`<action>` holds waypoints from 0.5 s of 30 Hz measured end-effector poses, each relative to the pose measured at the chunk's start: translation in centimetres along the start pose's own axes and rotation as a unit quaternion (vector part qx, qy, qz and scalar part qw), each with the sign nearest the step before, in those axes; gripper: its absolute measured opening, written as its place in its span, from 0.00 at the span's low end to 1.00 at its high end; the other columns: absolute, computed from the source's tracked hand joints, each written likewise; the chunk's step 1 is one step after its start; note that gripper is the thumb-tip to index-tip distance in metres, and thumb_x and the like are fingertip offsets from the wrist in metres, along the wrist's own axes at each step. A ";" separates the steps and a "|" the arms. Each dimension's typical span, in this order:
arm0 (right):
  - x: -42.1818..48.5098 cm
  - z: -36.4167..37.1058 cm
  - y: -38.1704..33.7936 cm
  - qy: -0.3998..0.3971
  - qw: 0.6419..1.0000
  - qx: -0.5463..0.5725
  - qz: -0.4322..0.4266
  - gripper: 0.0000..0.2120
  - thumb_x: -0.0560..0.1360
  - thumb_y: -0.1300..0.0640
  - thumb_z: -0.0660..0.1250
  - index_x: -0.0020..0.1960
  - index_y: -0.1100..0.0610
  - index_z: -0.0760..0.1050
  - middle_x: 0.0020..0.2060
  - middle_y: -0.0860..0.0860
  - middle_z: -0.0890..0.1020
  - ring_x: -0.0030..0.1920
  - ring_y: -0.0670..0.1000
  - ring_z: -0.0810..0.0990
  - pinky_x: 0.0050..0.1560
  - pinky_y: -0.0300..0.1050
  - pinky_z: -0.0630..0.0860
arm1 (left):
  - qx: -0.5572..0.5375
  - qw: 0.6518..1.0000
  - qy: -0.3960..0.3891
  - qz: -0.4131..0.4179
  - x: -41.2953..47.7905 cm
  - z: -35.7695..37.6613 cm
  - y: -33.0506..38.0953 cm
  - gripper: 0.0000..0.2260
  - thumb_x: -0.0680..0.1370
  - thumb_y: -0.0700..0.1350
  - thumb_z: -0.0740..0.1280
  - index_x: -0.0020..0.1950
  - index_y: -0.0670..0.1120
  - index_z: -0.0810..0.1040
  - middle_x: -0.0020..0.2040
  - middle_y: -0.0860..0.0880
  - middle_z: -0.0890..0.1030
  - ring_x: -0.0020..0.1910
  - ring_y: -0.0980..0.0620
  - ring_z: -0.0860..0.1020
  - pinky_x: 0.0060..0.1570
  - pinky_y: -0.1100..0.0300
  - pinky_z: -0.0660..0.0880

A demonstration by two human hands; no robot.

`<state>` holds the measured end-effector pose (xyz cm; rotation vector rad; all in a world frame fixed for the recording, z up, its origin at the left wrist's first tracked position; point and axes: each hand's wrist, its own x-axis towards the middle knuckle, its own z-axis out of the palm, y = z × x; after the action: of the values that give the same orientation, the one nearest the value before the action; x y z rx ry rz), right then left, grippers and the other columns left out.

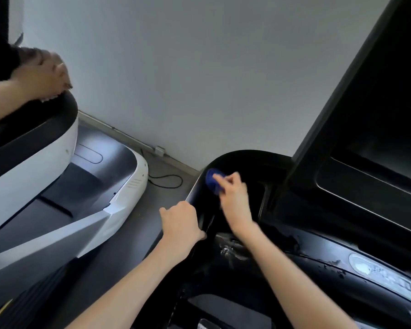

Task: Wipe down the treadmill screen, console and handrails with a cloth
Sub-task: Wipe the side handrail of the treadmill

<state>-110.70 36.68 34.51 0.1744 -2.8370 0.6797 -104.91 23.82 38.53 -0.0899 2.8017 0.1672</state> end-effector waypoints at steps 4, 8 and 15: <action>5.3 -0.5 0.4 -0.019 0.990 -0.117 0.077 0.16 0.78 0.54 0.62 0.65 0.50 0.73 0.57 0.55 0.70 0.52 0.57 0.67 0.39 0.44 0.67 | -0.035 0.999 0.015 -0.017 0.0 0.8 -0.4 0.33 0.66 0.64 0.71 0.60 0.41 0.71 0.54 0.48 0.79 0.55 0.48 0.78 0.56 0.56 0.68; -0.5 -0.5 -1.7 -0.039 0.994 -0.095 -0.026 0.18 0.74 0.53 0.65 0.63 0.48 0.74 0.53 0.53 0.73 0.49 0.57 0.71 0.32 0.45 0.70 | -0.060 0.997 0.051 -0.028 -0.2 2.0 -0.7 0.36 0.66 0.66 0.70 0.63 0.42 0.69 0.57 0.48 0.78 0.58 0.48 0.76 0.56 0.55 0.68; 1.8 -0.6 0.9 -0.082 0.977 -0.081 -0.178 0.16 0.71 0.50 0.65 0.58 0.50 0.79 0.53 0.52 0.79 0.56 0.56 0.75 0.53 0.50 0.73 | -0.066 0.996 0.046 -0.026 -0.1 1.9 -0.8 0.35 0.66 0.66 0.70 0.62 0.42 0.70 0.56 0.48 0.79 0.58 0.47 0.76 0.57 0.55 0.67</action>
<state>-112.46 37.64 35.08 0.7209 -2.8812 0.3711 -104.11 23.27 36.70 -0.2072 2.8748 0.3431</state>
